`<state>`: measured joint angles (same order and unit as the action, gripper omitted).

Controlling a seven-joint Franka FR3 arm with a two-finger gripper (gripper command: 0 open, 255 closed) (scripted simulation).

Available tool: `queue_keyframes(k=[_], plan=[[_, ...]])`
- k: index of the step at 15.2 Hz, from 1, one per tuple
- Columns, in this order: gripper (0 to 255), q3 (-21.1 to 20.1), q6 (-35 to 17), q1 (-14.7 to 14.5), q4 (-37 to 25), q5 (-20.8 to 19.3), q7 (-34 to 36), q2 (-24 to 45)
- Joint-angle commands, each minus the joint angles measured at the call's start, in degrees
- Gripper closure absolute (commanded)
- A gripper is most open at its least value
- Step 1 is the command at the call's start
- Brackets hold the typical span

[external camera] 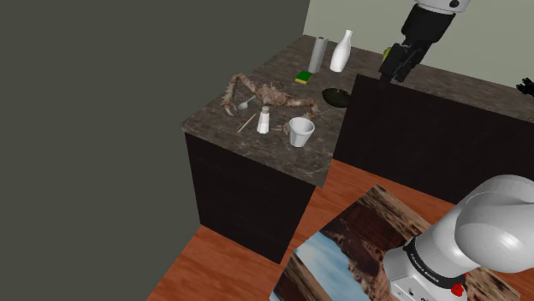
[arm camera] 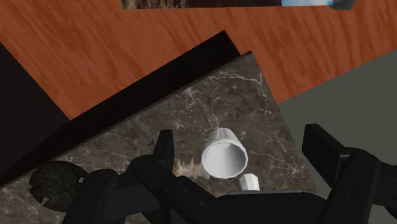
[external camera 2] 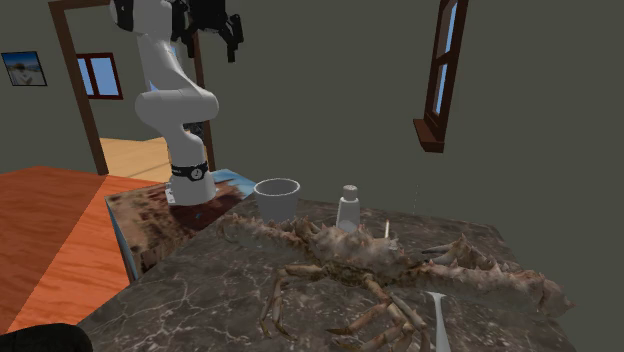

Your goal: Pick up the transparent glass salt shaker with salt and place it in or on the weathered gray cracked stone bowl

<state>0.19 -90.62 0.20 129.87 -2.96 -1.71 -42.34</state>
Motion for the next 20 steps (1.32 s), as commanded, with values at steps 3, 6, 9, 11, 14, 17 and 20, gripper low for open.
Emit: queue_keyframes(k=[3,6,9,11,14,17,20], plan=[[0,-0.2,-4.1,-0.2,1.3,0.3,0.3,2.3],[0,-0.6,-10.2,-0.6,2.5,0.6,0.8,6.3],[0,-1.0,-16.1,-1.0,3.1,0.9,1.2,10.8],[0,-1.2,-20.0,-1.2,3.0,1.1,1.5,14.1],[0,-1.7,-25.4,-1.5,2.2,1.2,1.8,19.4],[0,-2.1,-30.4,-1.7,0.7,1.2,2.2,25.1],[0,-2.5,-34.9,-2.0,-1.5,1.1,2.7,31.0]])
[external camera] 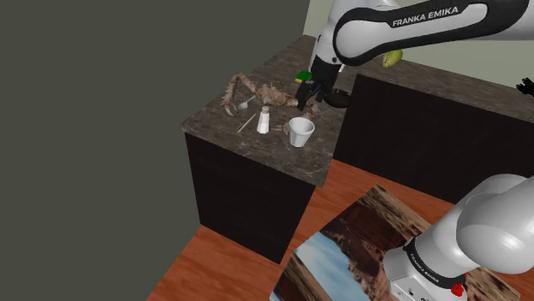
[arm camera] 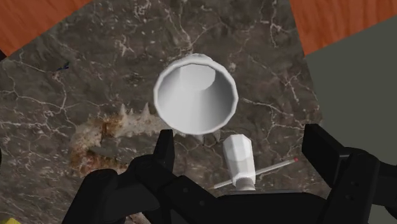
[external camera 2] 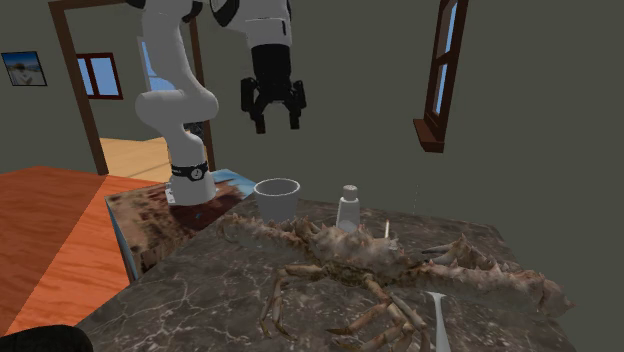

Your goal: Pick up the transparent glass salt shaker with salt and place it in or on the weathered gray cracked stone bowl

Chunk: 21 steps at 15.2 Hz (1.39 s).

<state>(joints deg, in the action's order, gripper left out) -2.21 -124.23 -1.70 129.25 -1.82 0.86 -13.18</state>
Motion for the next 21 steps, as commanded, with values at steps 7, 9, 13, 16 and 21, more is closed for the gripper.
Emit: queue_keyframes(k=[7,9,13,16,21], plan=[[0,-1.0,-9.6,-0.7,-9.0,-0.8,1.2,16.2],[0,-1.2,-11.3,-0.9,-12.0,-1.2,1.6,20.4],[0,-1.3,-13.7,-1.4,-18.0,-1.8,2.1,27.7],[0,-1.2,-15.4,-1.5,-18.0,-2.0,2.3,29.4],[0,-1.1,-17.9,-1.6,-18.1,-2.4,2.5,32.1]])
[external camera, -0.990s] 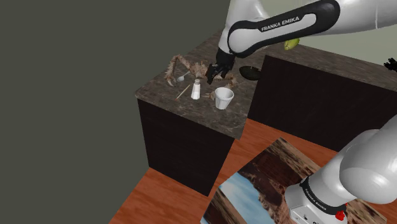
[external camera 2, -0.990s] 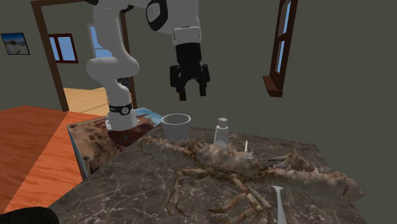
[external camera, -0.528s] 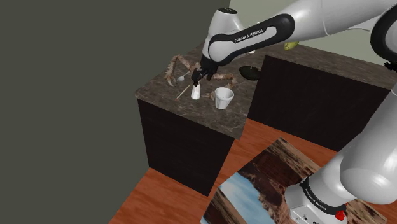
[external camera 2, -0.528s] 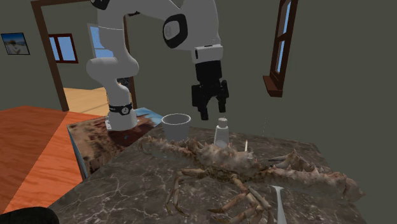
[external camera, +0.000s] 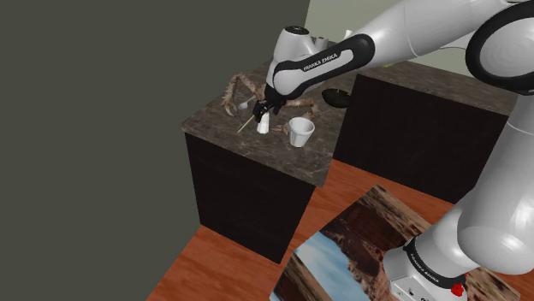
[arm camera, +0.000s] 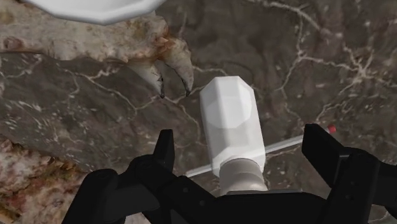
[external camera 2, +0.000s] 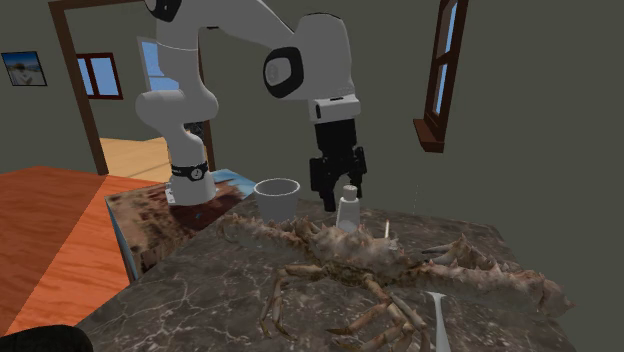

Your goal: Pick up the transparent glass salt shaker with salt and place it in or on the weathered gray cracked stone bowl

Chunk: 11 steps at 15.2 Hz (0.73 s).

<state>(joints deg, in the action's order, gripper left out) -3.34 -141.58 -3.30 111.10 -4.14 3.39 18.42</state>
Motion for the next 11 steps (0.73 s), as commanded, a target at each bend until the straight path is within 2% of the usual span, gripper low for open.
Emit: queue_keyframes(k=[1,7,8,11], plan=[[0,0.0,-0.6,0.0,0.0,0.0,0.0,0.5],[0,0.0,-0.5,0.0,0.0,0.0,0.0,0.5],[255,0.0,-0.5,0.0,0.0,0.0,0.0,0.5],[255,0.0,-0.5,0.0,0.0,0.0,0.0,0.5]])
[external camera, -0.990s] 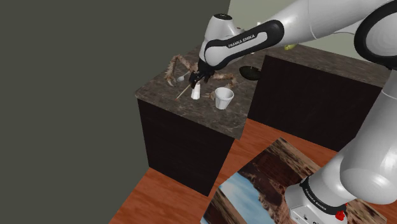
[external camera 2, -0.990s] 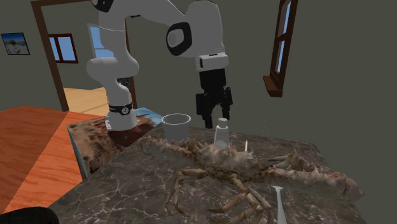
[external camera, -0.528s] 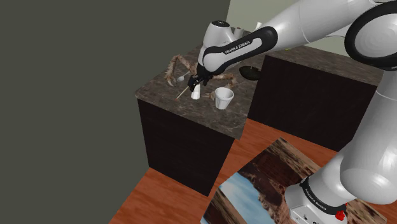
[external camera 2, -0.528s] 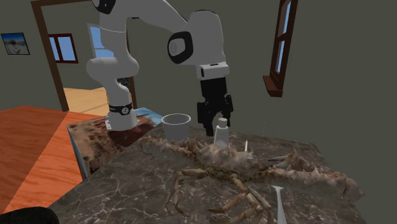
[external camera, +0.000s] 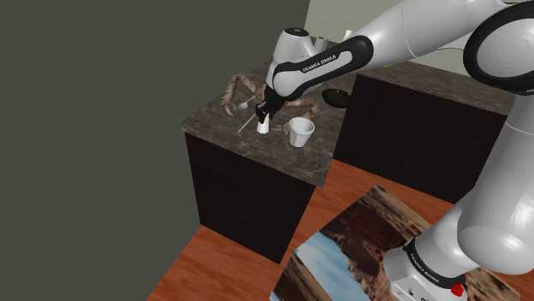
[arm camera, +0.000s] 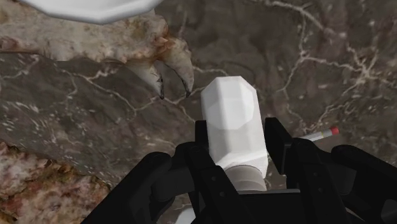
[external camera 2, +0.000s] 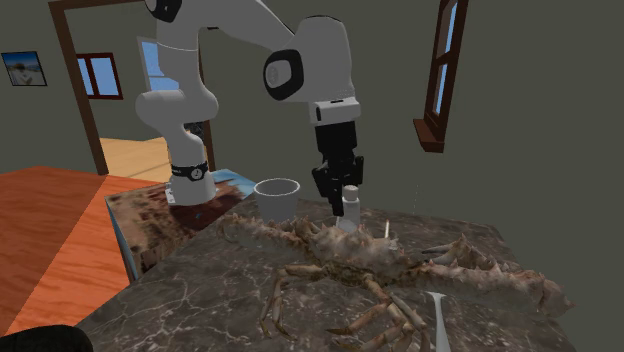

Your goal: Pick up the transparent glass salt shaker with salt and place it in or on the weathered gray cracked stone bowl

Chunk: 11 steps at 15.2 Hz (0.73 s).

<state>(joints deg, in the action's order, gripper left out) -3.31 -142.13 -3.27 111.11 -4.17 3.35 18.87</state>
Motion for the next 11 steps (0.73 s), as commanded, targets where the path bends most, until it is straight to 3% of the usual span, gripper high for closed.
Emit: queue_keyframes(k=[1,6,11], plan=[[255,0.0,0.0,0.0,0.0,0.0,0.0,0.1],[255,0.0,0.0,0.0,0.0,0.0,0.0,0.0],[255,-0.1,3.3,0.1,-1.2,0.3,-0.3,-2.0]])
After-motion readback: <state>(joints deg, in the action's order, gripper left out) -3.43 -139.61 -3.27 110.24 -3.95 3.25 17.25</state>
